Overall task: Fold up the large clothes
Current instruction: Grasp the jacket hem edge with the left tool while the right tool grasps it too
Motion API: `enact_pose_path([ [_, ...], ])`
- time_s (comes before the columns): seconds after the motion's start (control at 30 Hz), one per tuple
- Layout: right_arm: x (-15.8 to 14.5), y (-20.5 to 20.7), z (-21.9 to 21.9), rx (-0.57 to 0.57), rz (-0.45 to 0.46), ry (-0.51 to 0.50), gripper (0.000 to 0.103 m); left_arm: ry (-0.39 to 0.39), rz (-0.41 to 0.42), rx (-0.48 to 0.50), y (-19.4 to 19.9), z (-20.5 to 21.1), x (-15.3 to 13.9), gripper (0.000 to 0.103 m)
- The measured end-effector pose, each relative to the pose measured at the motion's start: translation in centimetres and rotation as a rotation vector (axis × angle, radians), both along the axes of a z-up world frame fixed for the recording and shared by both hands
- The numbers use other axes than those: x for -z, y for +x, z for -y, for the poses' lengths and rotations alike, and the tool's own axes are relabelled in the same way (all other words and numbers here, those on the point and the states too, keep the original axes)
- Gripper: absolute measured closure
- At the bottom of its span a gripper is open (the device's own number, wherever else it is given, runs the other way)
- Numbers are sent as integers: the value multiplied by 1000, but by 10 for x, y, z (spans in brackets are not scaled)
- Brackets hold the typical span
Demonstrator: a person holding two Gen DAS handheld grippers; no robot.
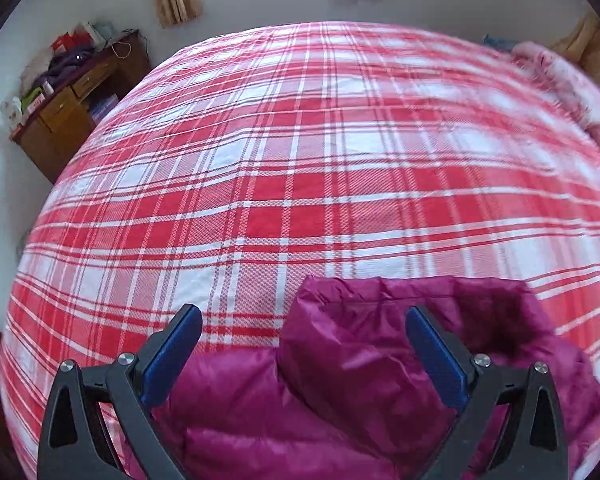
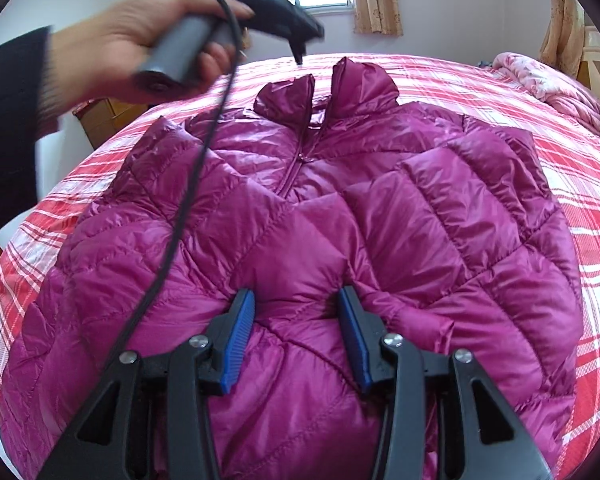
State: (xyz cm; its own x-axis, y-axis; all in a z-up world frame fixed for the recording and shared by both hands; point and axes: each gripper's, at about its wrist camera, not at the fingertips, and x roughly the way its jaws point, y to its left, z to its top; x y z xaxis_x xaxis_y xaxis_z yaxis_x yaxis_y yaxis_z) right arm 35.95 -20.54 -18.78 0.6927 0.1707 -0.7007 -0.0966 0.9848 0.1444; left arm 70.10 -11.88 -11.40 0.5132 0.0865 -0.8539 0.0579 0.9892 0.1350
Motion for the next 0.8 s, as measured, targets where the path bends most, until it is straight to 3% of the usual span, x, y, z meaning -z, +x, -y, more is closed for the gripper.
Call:
enact_pose_path([
  [0.03, 0, -1, 1, -1, 1, 5, 56, 55, -8, 9, 2, 4, 8, 1],
  [0.1, 0, -1, 1, -2, 2, 11, 56, 81, -4, 37, -2, 4, 16, 2],
  [0.17, 0, 0, 0, -3, 3, 12, 56, 85, 1, 79, -13, 4, 19, 25],
  [0.23, 0, -1, 0, -3, 5, 12, 56, 31, -30, 121, -18, 3, 19, 75],
  [0.33, 0, -2, 1, -3, 7, 12, 56, 37, -14, 164, -35, 3, 13, 91],
  [0.57, -1, -3, 2, -5, 14, 29, 55, -21, 108, 235, -99, -19, -14, 95],
  [0.73, -9, -2, 23, -36, 11, 196, 46, -89, 130, 236, -125, -45, -3, 96],
  [0.8, -21, 2, 33, -20, 11, 219, 42, -104, 125, 244, -127, -52, 6, 96],
])
